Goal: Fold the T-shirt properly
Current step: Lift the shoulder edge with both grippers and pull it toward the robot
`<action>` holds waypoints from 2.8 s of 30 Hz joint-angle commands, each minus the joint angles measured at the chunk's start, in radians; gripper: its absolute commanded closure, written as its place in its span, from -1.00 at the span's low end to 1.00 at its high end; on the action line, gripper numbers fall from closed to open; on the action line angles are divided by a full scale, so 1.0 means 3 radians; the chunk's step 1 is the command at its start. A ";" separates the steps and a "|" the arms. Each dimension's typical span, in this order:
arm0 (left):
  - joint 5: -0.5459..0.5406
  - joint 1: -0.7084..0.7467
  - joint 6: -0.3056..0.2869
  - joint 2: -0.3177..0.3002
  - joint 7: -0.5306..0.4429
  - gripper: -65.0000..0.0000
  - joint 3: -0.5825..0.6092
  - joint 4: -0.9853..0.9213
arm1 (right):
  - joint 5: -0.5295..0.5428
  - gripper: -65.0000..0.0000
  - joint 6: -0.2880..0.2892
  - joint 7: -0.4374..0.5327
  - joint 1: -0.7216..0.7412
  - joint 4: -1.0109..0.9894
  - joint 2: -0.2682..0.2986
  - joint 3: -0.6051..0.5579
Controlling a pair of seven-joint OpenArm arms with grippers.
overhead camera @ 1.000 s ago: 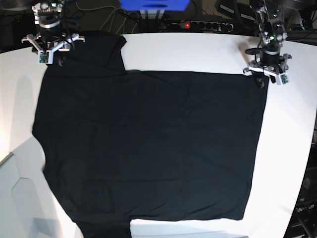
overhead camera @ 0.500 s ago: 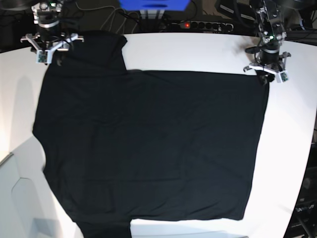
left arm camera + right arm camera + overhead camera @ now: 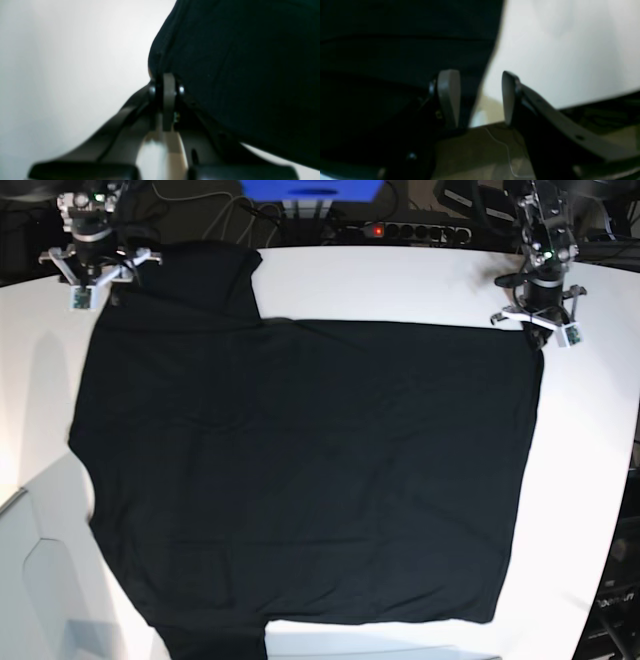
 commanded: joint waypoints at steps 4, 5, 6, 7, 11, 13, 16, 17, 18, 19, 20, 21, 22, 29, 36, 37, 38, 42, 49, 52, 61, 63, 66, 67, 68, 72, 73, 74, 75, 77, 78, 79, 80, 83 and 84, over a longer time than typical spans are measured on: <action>0.0015 0.0034 0.0015 -0.0024 0.0077 0.99 -0.0003 0.0023 | 0.0001 0.13 0.0175 -0.0006 0.0073 -0.0183 0.0011 0.0096; 0.0015 0.0034 0.0015 -0.0024 0.0077 0.99 -0.0003 0.0023 | 0.0001 0.13 0.0206 -0.0001 0.0083 -0.0209 0.0011 0.0106; 0.0015 0.0034 0.0015 -0.0024 0.0077 0.99 -0.0003 0.0023 | 0.0001 0.13 0.0222 0.0004 0.0088 -0.0240 0.0011 0.0106; 0.0015 0.0039 0.0015 -0.0024 0.0077 0.99 -0.0003 0.0023 | 0.0001 0.13 0.0232 0.0009 0.0088 -0.0265 0.0011 0.0106; 0.0015 0.0039 0.0015 0.0033 0.0072 0.99 -0.0008 0.0023 | 0.0001 0.13 0.0232 0.0009 0.0088 -0.0388 0.0021 0.0091; 0.0015 0.0039 0.0015 0.0038 0.0072 0.99 -0.0003 0.0023 | 0.0001 0.14 0.0232 0.0014 0.0088 -0.0439 0.0021 0.0071; 0.0015 0.0039 0.0015 0.0043 0.0077 0.99 -0.0003 0.0023 | 0.0001 0.17 0.0365 0.0014 0.0088 -0.0511 0.0021 0.0071; 0.0015 0.0039 0.0015 0.0043 0.0077 0.99 -0.0003 0.0023 | 0.0001 0.20 0.0462 0.0014 0.0088 -0.0521 0.0021 0.0091; 0.0015 0.0039 0.0015 0.0043 0.0077 0.99 -0.0003 0.0023 | 0.0001 0.27 0.0574 0.0014 0.0088 -0.0526 0.0021 0.0096; 0.0015 0.0039 0.0015 0.0043 0.0077 0.99 -0.0003 0.0023 | 0.0001 0.37 0.0697 -0.0001 0.0088 -0.0526 0.0021 0.0101; 0.0015 0.0039 0.0015 0.0043 0.0077 0.99 -0.0003 0.0023 | 0.0001 0.48 0.0794 -0.0001 0.0088 -0.0526 0.0027 0.0101; 0.0015 0.0039 0.0015 0.0043 0.0077 0.99 -0.0003 0.0023 | 0.0001 0.60 0.0881 -0.0001 0.0088 -0.0526 0.0027 0.0106; 0.0015 0.0039 0.0015 0.0043 0.0077 0.99 -0.0003 0.0023 | 0.0001 0.75 0.0953 -0.0001 0.0088 -0.0521 0.0027 0.0117; 0.0015 0.0049 0.0015 0.0043 0.0077 1.00 -0.0008 0.0028 | 0.0001 1.00 0.1232 -0.0006 0.0267 -0.0465 0.0006 0.0541; 0.0015 0.0238 0.0015 0.0043 0.0077 1.00 -0.0028 0.0376 | 0.0001 1.00 0.1232 -0.0011 0.0441 -0.0132 0.0001 0.0930; 0.0015 0.0264 0.0015 0.0043 0.0082 1.00 -0.0028 0.0463 | 0.0001 1.00 0.1232 -0.0016 0.0456 -0.0096 0.0001 0.0966; 0.0015 0.0300 0.0020 0.0048 0.0082 1.00 -0.0028 0.0545 | 0.0001 1.00 0.1232 -0.0026 0.0467 -0.0066 0.0001 0.0991; 0.0015 0.0381 0.0030 0.0048 0.0082 1.00 -0.0033 0.0775 | 0.0026 1.00 0.1232 -0.0236 0.0549 0.0118 -0.0004 0.1032; 0.0015 0.0494 0.0046 0.0048 0.0082 1.00 -0.0033 0.1102 | 0.0441 1.00 0.1232 -0.0297 0.0625 0.0251 -0.0019 0.1160; 0.0015 0.0494 0.0046 0.0053 0.0082 1.00 -0.0033 0.1133 | 0.0446 1.00 0.1232 -0.0297 0.0707 0.0262 -0.0019 0.1165; 0.0015 0.0530 0.0025 0.0222 0.0082 1.00 -0.0279 0.1133 | 0.0466 1.00 0.1232 -0.0272 0.0825 0.0272 -0.0019 0.1145; 0.0015 0.0514 0.0025 0.0222 0.0082 1.00 -0.0294 0.1133 | 0.0466 1.00 0.1232 -0.0292 0.0907 0.0272 -0.0019 0.1150; 0.0015 0.0504 0.0025 0.0222 0.0082 1.00 -0.0289 0.1133 | 0.0466 1.00 0.1232 -0.0297 0.0993 0.0272 -0.0019 0.1139; 0.0015 0.0473 0.0025 0.0222 0.0082 1.00 -0.0279 0.1128 | 0.0466 1.00 0.1232 -0.0297 0.1039 0.0272 -0.0019 0.1134; 0.0015 0.0427 0.0025 0.0227 0.0082 1.00 -0.0274 0.1128 | 0.0466 1.00 0.1232 -0.0297 0.1075 0.0272 -0.0019 0.1134; 0.0035 0.0228 0.0025 0.0232 0.0087 1.00 -0.0274 0.1097 | 0.0461 1.00 0.1232 -0.0303 0.1290 0.0262 -0.0019 0.1124; 0.0040 0.0192 0.0025 0.0232 0.0093 1.00 -0.0274 0.1097 | 0.0456 1.00 0.1232 -0.0303 0.1341 0.0257 -0.0019 0.1124; 0.0040 0.0146 0.0025 0.0232 0.0134 1.00 -0.0274 0.1097 | 0.0456 1.00 0.1232 -0.0303 0.1392 0.0257 -0.0019 0.1104; 0.0040 0.0080 0.0025 0.0222 0.0200 1.00 -0.0274 0.1097 | 0.0451 1.00 0.1232 -0.0303 0.1454 0.0251 -0.0019 0.1068; 0.0045 -0.0084 0.0025 0.0212 0.0369 1.00 -0.0284 0.1097 | 0.0446 1.00 0.1232 -0.0303 0.1546 0.0246 -0.0019 0.0996; 0.0045 -0.0171 0.0025 0.0207 0.0451 1.00 -0.0284 0.1097 | 0.0446 1.00 0.1232 -0.0303 0.1597 0.0241 -0.0019 0.0955; 0.0045 -0.0263 0.0025 0.0201 0.0532 1.00 -0.0284 0.1097 | 0.0446 1.00 0.1232 -0.0303 0.1648 0.0241 -0.0019 0.0899; 0.0045 -0.0340 0.0025 0.0201 0.0604 1.00 -0.0289 0.1097 | 0.0446 1.00 0.1232 -0.0308 0.1684 0.0241 -0.0019 0.0858; 0.0045 -0.0560 0.0025 0.0196 0.0757 1.00 -0.0289 0.1097 | 0.0441 1.00 0.1232 -0.0461 0.1832 0.0236 -0.0019 0.0761; 0.0045 -0.0626 0.0025 0.0196 0.0798 1.00 -0.0289 0.1097 | 0.0441 1.00 0.1232 -0.0548 0.1904 0.0236 -0.0019 0.0751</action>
